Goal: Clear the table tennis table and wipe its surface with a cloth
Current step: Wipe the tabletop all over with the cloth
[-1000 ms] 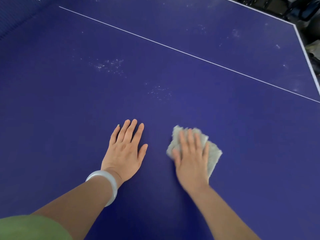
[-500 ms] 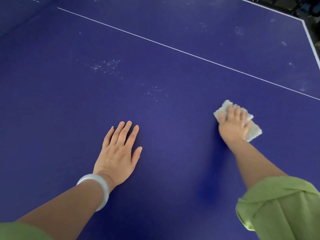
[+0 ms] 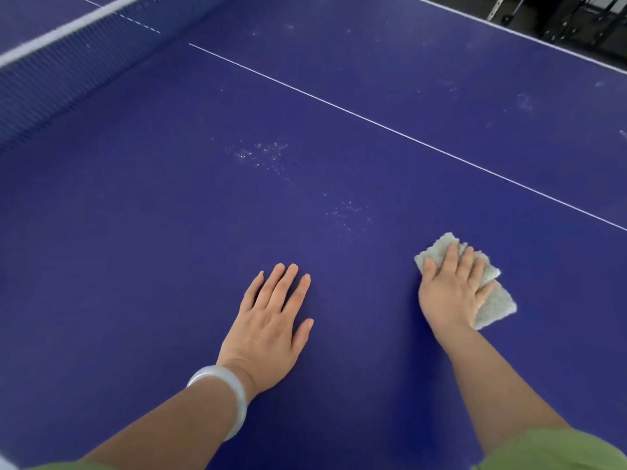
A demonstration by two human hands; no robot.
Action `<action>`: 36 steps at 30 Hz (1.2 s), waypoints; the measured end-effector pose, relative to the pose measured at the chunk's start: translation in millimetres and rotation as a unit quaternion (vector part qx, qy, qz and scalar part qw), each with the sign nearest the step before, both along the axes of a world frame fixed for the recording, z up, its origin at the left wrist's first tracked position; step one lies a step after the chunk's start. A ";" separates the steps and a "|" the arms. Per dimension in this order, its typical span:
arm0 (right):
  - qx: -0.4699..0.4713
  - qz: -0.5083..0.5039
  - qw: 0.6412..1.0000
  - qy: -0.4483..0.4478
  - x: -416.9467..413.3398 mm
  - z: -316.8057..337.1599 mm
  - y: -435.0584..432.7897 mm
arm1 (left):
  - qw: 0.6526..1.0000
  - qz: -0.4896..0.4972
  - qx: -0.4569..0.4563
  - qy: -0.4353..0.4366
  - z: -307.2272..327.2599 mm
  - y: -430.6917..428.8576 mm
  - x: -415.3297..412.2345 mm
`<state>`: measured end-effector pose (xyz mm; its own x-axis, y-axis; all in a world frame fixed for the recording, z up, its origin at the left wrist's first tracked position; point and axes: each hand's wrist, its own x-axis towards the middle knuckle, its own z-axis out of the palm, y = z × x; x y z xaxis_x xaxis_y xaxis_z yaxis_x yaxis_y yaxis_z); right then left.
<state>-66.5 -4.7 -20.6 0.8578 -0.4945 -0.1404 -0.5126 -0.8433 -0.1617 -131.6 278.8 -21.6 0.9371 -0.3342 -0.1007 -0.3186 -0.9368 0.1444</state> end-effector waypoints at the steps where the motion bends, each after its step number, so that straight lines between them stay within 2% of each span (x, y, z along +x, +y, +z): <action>1: -0.007 0.047 0.999 -0.004 2.2 -3.7 23.0 | 1.000 -0.001 -0.001 0.004 1.3 -0.2 0.1; 4: -0.053 0.196 0.979 -0.015 4.0 -12.2 75.7 | 1.000 -0.005 0.003 0.011 2.5 -0.4 0.3; 9: -0.076 0.235 0.969 -0.018 13.8 -13.1 74.1 | 0.999 -0.035 0.001 -0.031 9.3 17.1 22.4; 11: -0.080 0.239 0.968 -0.023 18.3 -12.9 74.3 | 0.997 0.056 -0.008 -0.043 12.6 33.0 47.0; 14: -0.077 0.237 0.968 -0.021 26.9 -13.0 73.6 | 0.972 0.233 -0.041 -0.011 9.0 55.1 75.7; 16: -0.062 0.224 0.972 -0.020 41.0 -12.6 66.2 | 0.961 0.271 -0.048 -0.007 3.2 60.3 81.0; 18: -0.044 0.185 0.982 -0.015 62.3 -12.2 54.4 | 0.963 0.266 -0.028 -0.021 -2.4 60.2 80.2; 23: 0.015 0.003 1.000 -0.006 116.1 -4.3 61.6 | 0.964 0.264 -0.013 -0.023 -5.0 58.6 81.9; 24: 0.016 0.021 1.000 -0.004 121.1 -4.1 74.5 | 0.964 0.264 -0.014 -0.022 -5.0 58.4 82.3; 26: 0.002 0.160 0.987 -0.010 120.6 -7.9 102.0 | 0.963 0.268 -0.022 -0.019 -4.3 57.3 83.3; 28: -0.009 0.310 0.950 -0.014 116.2 -12.3 109.1 | 0.962 0.270 -0.026 -0.017 -3.1 56.6 84.4; 29: -0.004 0.345 0.939 -0.009 119.3 -12.2 101.3 | 0.962 0.270 -0.024 -0.015 -2.4 56.9 84.8; 31: 0.002 0.303 0.953 -0.010 135.4 -10.8 70.1 | 0.962 0.271 -0.023 -0.014 -1.3 57.4 84.7; 33: -0.001 0.175 0.984 -0.017 161.7 -8.4 33.7 | 0.962 0.272 -0.018 -0.014 -1.4 57.4 84.1; 36: 0.024 0.012 1.000 -0.004 211.8 -2.5 11.0 | 0.963 0.271 -0.006 -0.011 -2.7 57.4 84.2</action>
